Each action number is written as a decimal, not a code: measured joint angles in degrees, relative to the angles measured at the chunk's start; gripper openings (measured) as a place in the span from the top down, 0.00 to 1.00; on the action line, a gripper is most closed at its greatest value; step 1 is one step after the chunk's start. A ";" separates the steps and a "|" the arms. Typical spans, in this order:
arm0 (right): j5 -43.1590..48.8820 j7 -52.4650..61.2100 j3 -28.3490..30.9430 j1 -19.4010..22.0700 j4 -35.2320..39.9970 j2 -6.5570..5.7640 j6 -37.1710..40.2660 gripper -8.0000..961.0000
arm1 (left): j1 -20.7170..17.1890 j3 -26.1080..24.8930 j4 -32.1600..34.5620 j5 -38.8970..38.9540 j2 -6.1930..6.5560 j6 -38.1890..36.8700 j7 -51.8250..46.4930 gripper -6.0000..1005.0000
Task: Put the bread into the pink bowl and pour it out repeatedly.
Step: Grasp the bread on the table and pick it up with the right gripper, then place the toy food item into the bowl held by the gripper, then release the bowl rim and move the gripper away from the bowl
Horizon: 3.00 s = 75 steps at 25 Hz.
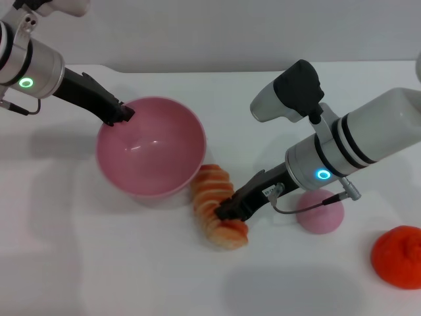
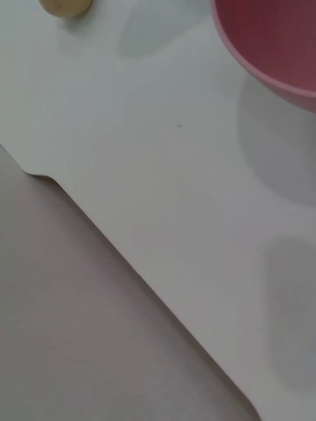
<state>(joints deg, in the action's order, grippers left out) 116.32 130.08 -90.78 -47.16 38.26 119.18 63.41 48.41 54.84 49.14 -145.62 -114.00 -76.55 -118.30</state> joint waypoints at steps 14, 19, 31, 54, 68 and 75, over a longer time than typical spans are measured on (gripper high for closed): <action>0.03 1.17 2.60 9.24 10.38 -0.21 -0.52 0.88 | -0.34 -0.44 0.33 -0.01 0.51 -0.11 -0.52 0.90; 2.03 1.17 6.30 13.00 13.04 -0.61 -2.03 0.89 | -0.45 -0.44 0.62 -0.01 0.60 -0.47 -0.69 0.90; 7.66 1.18 16.99 21.07 31.97 -0.42 -3.60 0.90 | -0.42 -0.45 0.62 -0.01 0.27 -0.42 -1.71 0.90; 1.37 1.17 -7.34 13.51 36.76 -0.18 -8.48 0.91 | 0.29 0.00 1.02 0.03 -1.25 -0.72 -1.59 0.90; 1.64 0.43 -8.43 12.01 36.53 -0.18 -8.44 0.76 | 0.28 0.09 1.58 -0.03 -1.50 -1.42 -1.32 0.90; 1.00 -8.49 -8.78 20.61 51.78 0.44 -14.37 0.47 | 0.28 0.08 1.49 -0.03 -1.18 -1.48 -1.54 0.90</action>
<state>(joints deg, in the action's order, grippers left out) 117.32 121.60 -99.56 -26.55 90.03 119.62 49.04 48.69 54.92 50.63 -145.65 -115.19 -78.03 -119.84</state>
